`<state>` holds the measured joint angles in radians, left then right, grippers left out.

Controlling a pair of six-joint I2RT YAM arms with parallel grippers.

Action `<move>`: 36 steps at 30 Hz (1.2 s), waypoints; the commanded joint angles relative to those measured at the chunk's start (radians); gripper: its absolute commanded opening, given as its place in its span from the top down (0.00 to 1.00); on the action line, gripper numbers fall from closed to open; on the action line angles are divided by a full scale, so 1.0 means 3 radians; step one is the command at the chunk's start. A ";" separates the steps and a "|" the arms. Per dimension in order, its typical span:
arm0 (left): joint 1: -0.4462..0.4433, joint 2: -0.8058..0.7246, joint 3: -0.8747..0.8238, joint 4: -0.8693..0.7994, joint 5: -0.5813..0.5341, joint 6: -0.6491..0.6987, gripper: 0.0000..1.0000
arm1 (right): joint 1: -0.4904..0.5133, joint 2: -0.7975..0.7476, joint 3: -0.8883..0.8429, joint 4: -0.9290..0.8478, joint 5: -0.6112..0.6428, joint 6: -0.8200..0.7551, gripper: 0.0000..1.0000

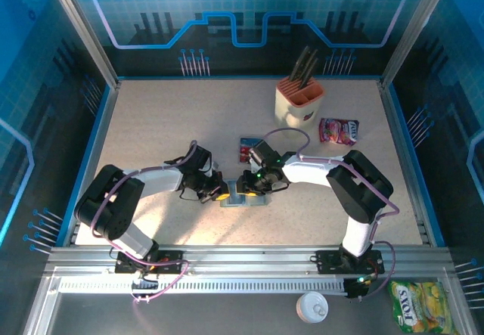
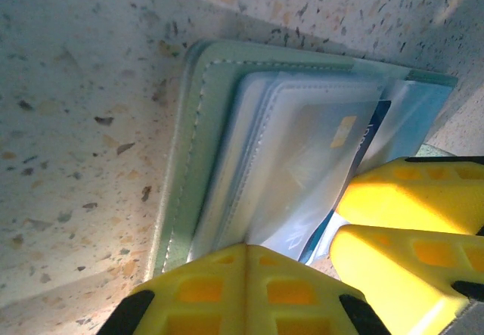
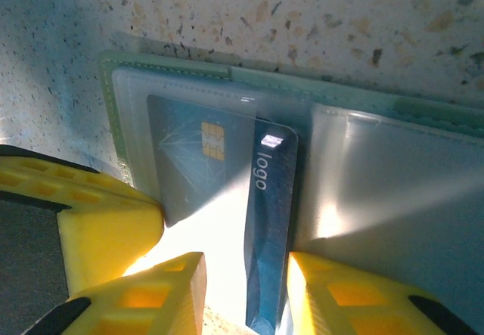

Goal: Take the credit cards out of the card holder

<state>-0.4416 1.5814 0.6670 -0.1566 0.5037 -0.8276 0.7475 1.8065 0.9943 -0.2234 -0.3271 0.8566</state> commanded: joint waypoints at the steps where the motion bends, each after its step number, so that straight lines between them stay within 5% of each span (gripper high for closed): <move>1: -0.0014 0.0108 -0.0003 -0.0301 -0.0142 0.0079 1.00 | 0.0010 0.0004 -0.0039 -0.0157 0.0124 0.0040 0.64; 22: -0.0014 0.0159 0.0022 -0.0306 -0.0134 0.0078 1.00 | -0.0080 -0.0051 -0.0234 0.0469 -0.0270 0.0219 0.66; 36: -0.0016 0.0183 0.0012 -0.0291 -0.0117 0.0074 1.00 | -0.0168 -0.0167 -0.0563 0.1024 -0.0467 0.0415 0.77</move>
<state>-0.4416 1.5967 0.6827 -0.1684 0.5095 -0.8276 0.7055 1.7790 0.8406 0.0395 -0.4381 0.9588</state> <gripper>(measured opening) 0.051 0.237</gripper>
